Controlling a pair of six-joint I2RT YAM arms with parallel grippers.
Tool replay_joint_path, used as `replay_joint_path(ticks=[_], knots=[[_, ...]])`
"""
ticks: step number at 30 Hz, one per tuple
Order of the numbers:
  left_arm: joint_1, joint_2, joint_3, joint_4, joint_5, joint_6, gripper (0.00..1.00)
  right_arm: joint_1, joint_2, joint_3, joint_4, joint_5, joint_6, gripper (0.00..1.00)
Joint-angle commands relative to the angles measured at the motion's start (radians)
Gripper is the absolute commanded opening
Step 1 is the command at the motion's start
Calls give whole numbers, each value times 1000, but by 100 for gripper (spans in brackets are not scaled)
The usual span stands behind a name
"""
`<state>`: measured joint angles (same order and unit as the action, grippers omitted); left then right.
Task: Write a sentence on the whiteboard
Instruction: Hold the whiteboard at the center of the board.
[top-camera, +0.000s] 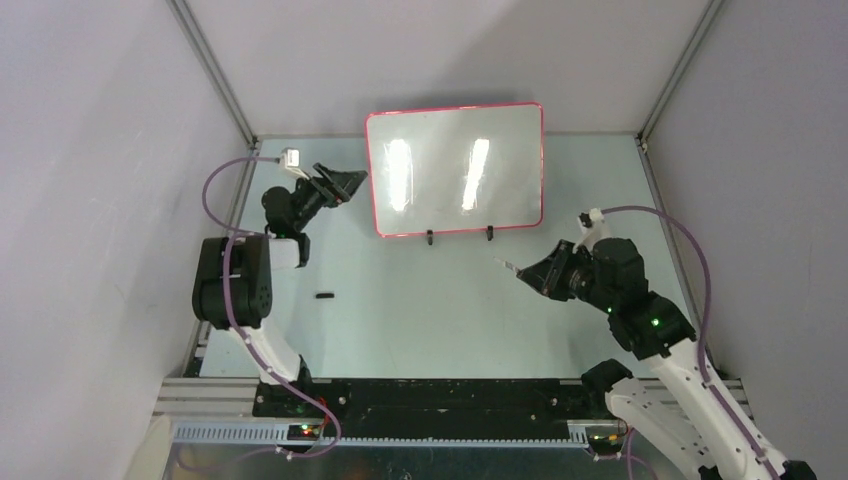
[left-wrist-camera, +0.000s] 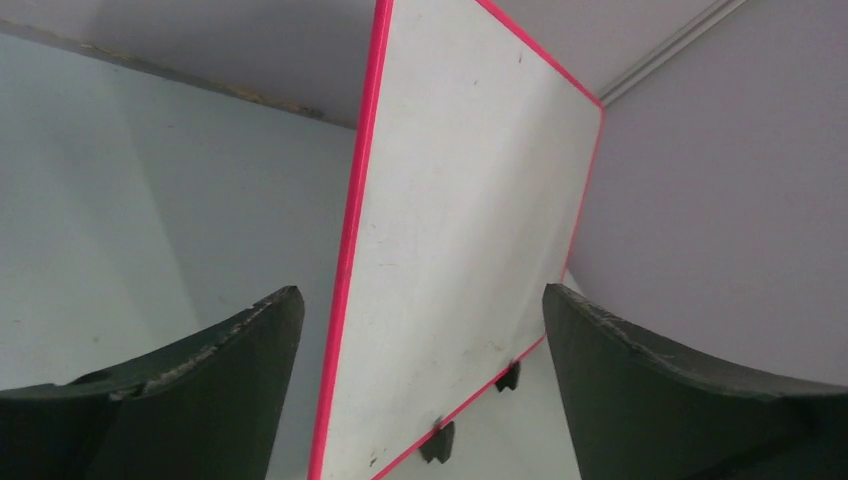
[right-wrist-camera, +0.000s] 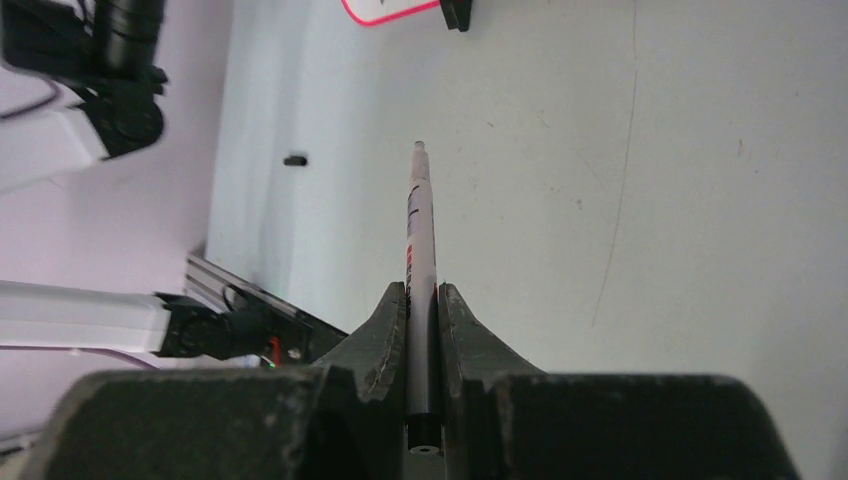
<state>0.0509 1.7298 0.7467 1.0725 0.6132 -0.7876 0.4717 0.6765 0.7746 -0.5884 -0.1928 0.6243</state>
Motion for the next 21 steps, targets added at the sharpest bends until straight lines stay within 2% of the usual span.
replay_joint_path(ticks=[1,4,9,12,17,21], knots=[[28,69,6,277,58,-181,98,4,-35,39,-61,35,176,0],[37,116,8,352,66,-237,99,3,-44,35,-54,1,219,0],[46,129,4,387,62,-254,99,-13,-15,11,190,-158,158,0],[47,123,3,394,61,-254,99,-23,58,25,303,-234,141,0],[46,110,-18,404,39,-260,99,-12,215,101,343,-220,96,0],[46,87,-53,418,28,-274,100,32,255,124,408,-125,47,0]])
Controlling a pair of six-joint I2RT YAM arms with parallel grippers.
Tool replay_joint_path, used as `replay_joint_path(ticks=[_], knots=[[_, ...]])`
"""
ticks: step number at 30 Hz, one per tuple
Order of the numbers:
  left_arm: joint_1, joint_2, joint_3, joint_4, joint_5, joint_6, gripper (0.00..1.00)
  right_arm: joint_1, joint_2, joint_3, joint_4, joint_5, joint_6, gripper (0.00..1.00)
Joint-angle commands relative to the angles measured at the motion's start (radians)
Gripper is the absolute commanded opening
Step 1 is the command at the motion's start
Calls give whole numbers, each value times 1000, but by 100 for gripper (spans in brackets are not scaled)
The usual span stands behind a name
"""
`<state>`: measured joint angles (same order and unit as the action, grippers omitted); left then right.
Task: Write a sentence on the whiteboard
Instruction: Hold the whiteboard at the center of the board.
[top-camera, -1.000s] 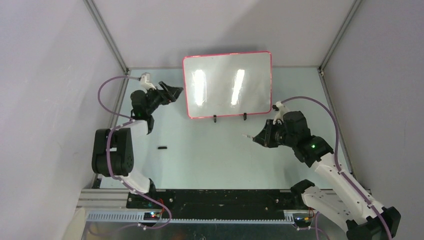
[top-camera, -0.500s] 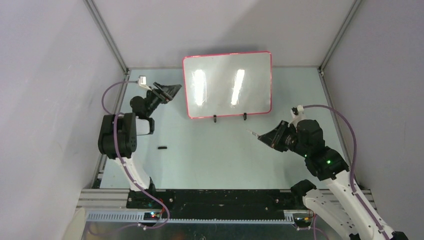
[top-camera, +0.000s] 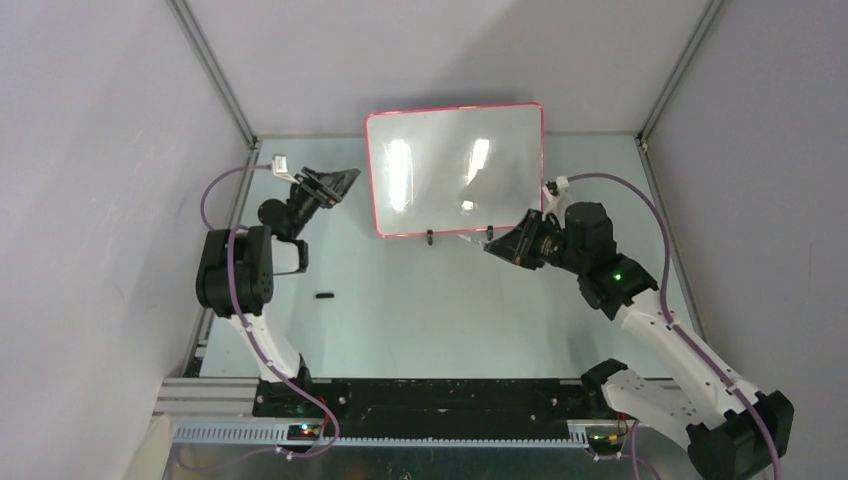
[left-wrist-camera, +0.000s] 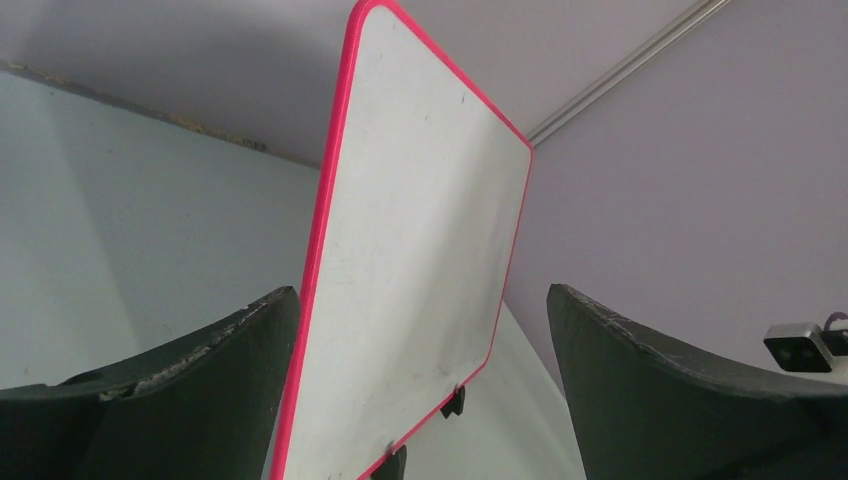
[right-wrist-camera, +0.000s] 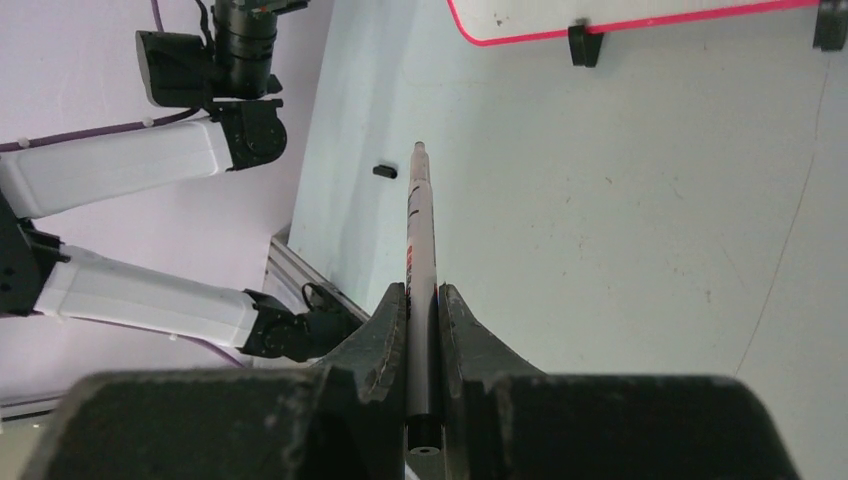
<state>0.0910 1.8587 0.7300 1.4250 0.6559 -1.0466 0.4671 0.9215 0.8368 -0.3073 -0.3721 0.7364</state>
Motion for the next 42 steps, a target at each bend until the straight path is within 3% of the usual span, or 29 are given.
replay_joint_path(ticks=[1,4,7,14,19,22,25,28,34,37,42], knots=[[7,-49,-54,62,-23,-3,99,46,13,71,136,100,-70,0],[6,-60,-63,56,-58,7,99,48,69,136,114,198,-72,0],[5,-43,-4,50,-52,-18,99,54,162,310,56,262,-124,0],[6,-48,109,-162,-88,80,99,38,410,674,26,366,-220,0],[0,-41,117,-44,-260,-26,97,31,578,913,24,424,-250,0],[-11,-37,141,-151,-206,64,99,24,697,1063,-8,413,-259,0],[2,27,205,-86,-95,11,96,29,782,1242,-51,397,-288,0],[24,77,295,-13,60,-50,90,30,802,1260,-51,389,-310,0],[32,58,294,-241,115,173,93,26,728,1070,29,315,-347,0],[18,134,341,-142,150,68,90,28,716,1025,23,278,-356,0],[-2,233,418,-112,180,18,87,35,670,888,91,233,-365,0]])
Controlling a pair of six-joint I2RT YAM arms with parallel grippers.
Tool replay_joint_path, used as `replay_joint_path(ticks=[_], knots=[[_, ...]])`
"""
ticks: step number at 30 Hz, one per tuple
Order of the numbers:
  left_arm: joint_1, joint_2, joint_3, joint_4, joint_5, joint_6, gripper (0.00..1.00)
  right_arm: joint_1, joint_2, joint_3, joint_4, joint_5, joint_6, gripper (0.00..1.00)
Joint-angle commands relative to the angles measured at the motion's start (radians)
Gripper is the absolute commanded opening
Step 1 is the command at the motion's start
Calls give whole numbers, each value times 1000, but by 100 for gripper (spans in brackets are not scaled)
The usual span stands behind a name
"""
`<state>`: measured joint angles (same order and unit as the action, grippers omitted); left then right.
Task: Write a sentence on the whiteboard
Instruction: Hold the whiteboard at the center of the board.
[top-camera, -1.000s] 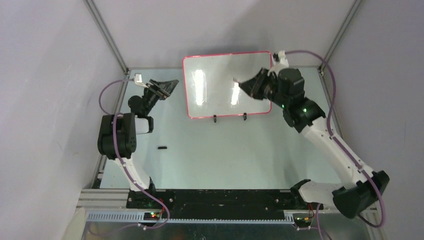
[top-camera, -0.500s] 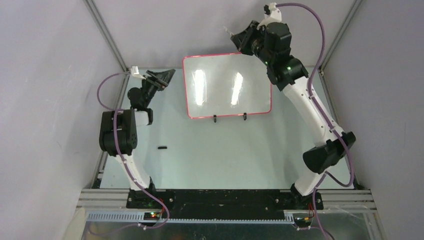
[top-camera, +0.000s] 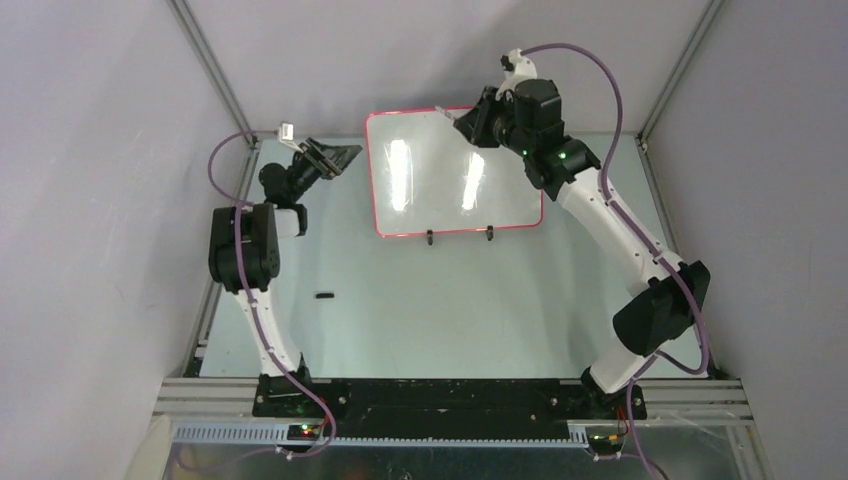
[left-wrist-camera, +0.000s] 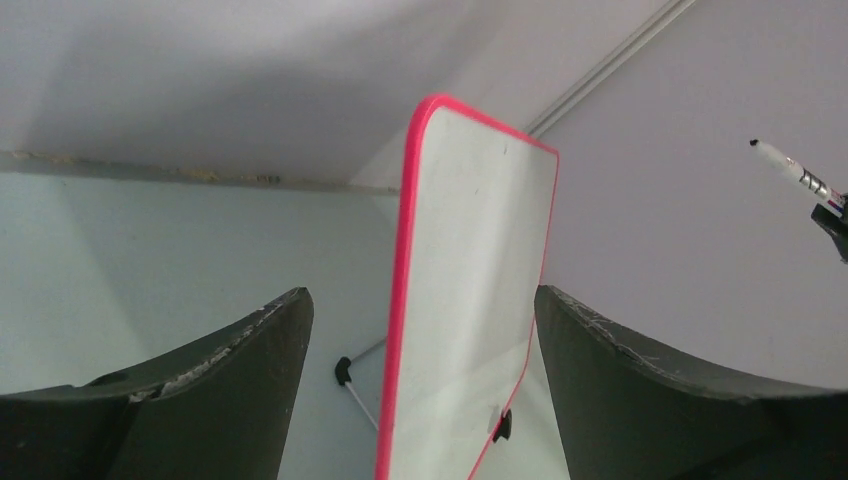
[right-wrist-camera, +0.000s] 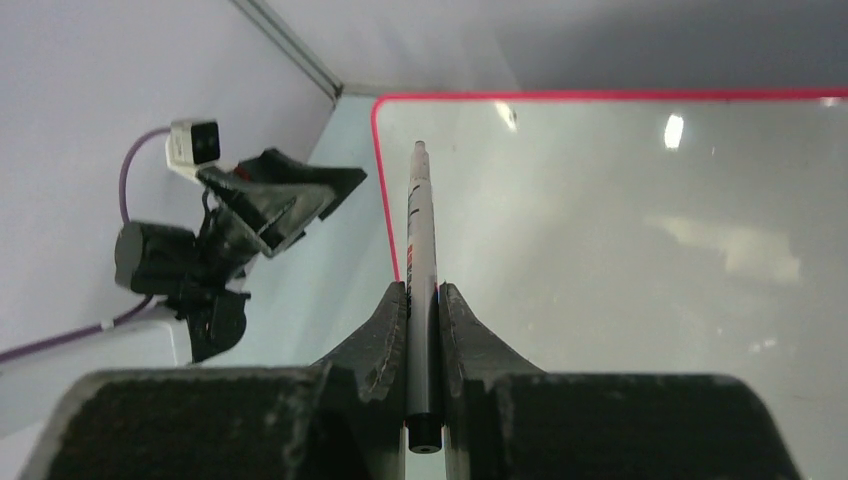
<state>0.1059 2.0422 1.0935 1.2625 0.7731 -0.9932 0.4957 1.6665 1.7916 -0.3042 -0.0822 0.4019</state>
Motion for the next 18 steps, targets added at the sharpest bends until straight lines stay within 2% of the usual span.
replay_joint_path(ticks=[1,6,12,17,18], knots=[[-25,55,63,50,66,-35,87,6,-82,-80,96,-60,-33,0],[-61,87,119,-59,83,21,80,3,-94,-134,92,-74,-74,0],[-93,126,173,-22,125,-25,72,-8,-113,-173,100,-87,-83,0],[-95,168,207,25,131,-75,55,-17,-131,-197,121,-109,-69,0],[-95,185,212,65,135,-110,45,-18,-133,-198,123,-112,-69,0]])
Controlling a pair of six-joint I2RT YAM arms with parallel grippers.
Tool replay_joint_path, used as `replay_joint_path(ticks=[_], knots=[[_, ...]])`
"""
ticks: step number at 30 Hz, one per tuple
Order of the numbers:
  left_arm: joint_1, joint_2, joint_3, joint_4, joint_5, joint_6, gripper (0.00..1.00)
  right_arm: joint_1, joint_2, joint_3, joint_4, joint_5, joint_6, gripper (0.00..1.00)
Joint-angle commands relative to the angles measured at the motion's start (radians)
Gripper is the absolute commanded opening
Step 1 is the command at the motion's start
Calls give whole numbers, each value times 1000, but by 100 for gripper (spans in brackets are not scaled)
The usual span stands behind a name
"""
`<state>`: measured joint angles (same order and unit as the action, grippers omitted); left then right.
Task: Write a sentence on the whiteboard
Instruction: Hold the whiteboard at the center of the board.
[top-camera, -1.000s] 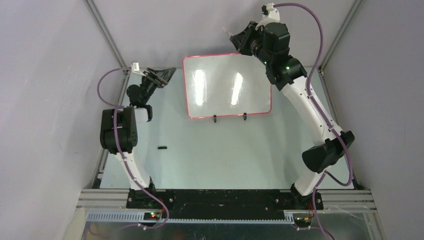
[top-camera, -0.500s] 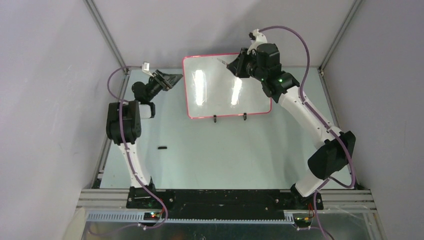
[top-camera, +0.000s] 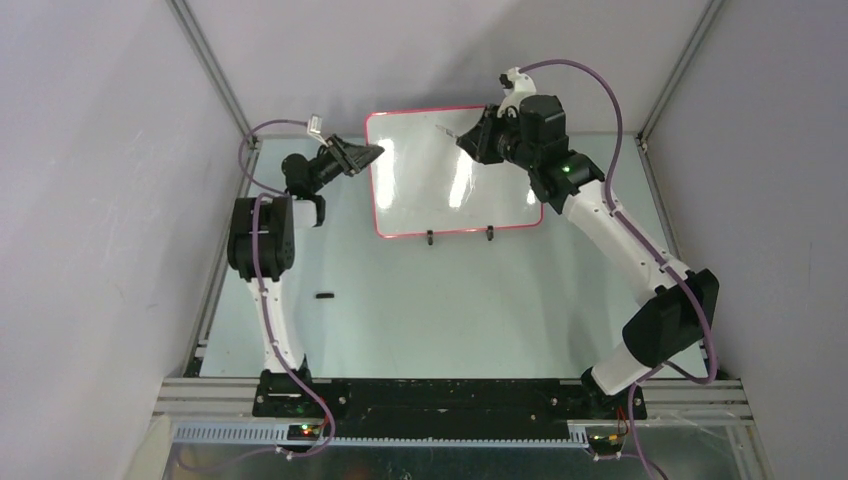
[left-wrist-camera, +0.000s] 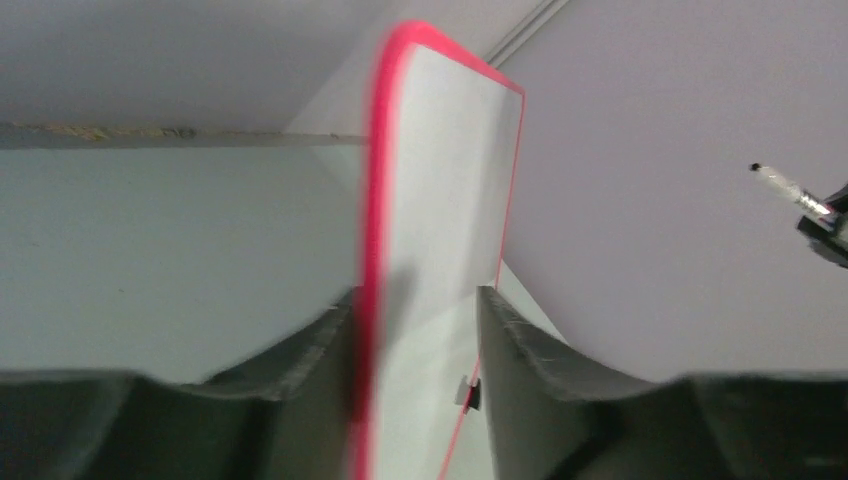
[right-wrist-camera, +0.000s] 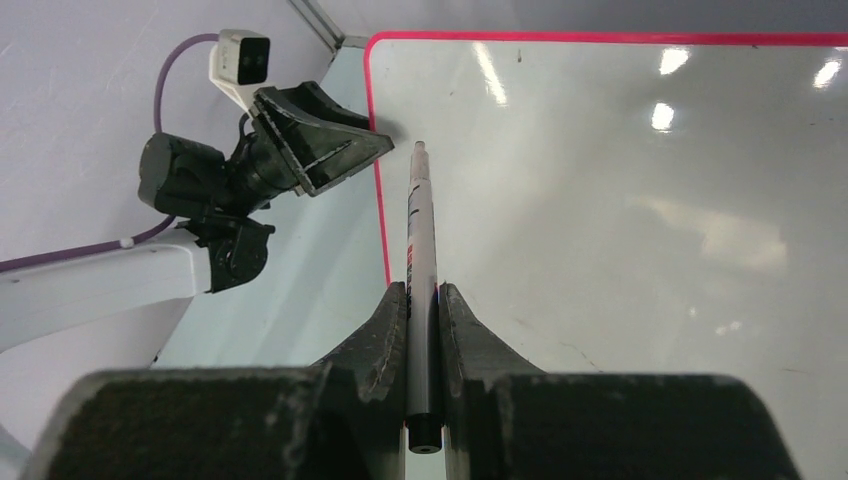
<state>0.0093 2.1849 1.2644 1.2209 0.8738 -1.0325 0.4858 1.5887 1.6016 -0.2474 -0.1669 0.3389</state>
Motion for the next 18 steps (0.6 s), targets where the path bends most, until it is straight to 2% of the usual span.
replay_joint_path(ticks=[1,2,4,7,8,12,18], knots=[[1,52,57,127,38,-89,39,-8,-56,-12,66,-27,-6,0],[1,75,66,166,47,-131,28,-8,-58,-14,66,-27,-6,0],[1,105,91,219,56,-190,17,-12,-63,-19,65,-27,-6,0],[1,121,108,257,69,-230,8,-19,-67,-26,67,-31,-6,0],[1,122,108,254,73,-228,2,-20,-69,-26,65,-33,-7,0],[0,125,106,265,104,-239,0,-31,-70,-27,59,-42,-6,0],[-63,104,60,308,180,-241,0,-43,-87,-38,57,-58,-5,0]])
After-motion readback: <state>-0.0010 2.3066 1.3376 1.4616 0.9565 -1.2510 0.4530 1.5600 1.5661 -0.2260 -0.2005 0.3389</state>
